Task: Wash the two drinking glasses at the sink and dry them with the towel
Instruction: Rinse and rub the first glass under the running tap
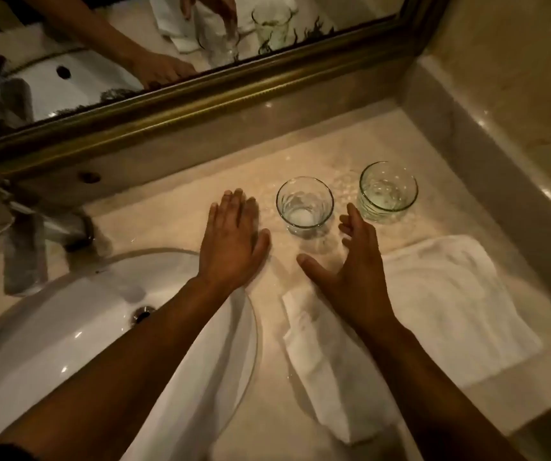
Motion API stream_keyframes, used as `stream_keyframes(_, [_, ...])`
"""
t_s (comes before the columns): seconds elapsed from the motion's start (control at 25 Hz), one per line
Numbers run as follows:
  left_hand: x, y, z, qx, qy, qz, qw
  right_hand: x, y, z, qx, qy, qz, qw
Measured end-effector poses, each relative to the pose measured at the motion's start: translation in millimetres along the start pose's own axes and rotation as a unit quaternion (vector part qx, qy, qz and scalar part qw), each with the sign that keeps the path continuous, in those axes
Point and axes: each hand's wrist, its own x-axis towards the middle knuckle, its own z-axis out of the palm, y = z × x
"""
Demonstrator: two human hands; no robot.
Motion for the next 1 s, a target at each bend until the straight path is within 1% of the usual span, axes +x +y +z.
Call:
stream_keyframes(0.12, [13.8, -3.9, 15.9, 0.017, 0.004, -0.021, 1.0, 40.0, 12.1, 13.2, 0.014, 0.001, -0.013, 1.0])
stream_keyframes(0.24, [17.5, -5.9, 27.7, 0.019, 0.011, -0.021, 1.0, 66.6, 19.7, 26.1, 0.049, -0.019, 0.004, 0.999])
stream_keyframes(0.32, [20.3, -8.3, 31.1, 0.02, 0.02, -0.017, 0.999, 77.1, 25.4, 30.1, 0.068, -0.033, 0.0, 0.997])
stream_keyframes(0.44, [23.2, -10.3, 33.6, 0.023, 0.019, -0.02, 0.999, 85.0, 27.9, 35.4, 0.082, -0.042, -0.007, 0.996])
stream_keyframes(0.6, [21.1, -11.4, 36.4, 0.014, 0.01, -0.018, 1.0, 83.3, 29.5, 39.9, 0.091, -0.03, -0.009, 0.995])
stream_keyframes(0.76, [23.7, -13.9, 34.8, -0.006, -0.006, -0.022, 1.0, 79.6, 18.7, 42.4, 0.095, -0.031, -0.019, 0.995])
stream_keyframes(0.84, [22.7, -16.7, 28.5, -0.053, -0.018, -0.011, 0.998, 76.1, 8.9, 42.7, 0.096, -0.046, -0.031, 0.994])
stream_keyframes(0.88, [19.1, -17.7, 25.8, -0.098, -0.023, -0.007, 0.995, 73.6, 4.5, 42.2, 0.096, -0.056, -0.035, 0.993])
stream_keyframes(0.92, [13.5, -17.1, 21.7, -0.153, -0.03, -0.011, 0.988, 70.3, 0.7, 41.5, 0.099, -0.067, -0.036, 0.992])
stream_keyframes(1.0, [-0.3, -12.0, 9.3, -0.265, -0.039, -0.039, 0.963, 63.6, -8.4, 38.9, 0.105, -0.088, -0.037, 0.99])
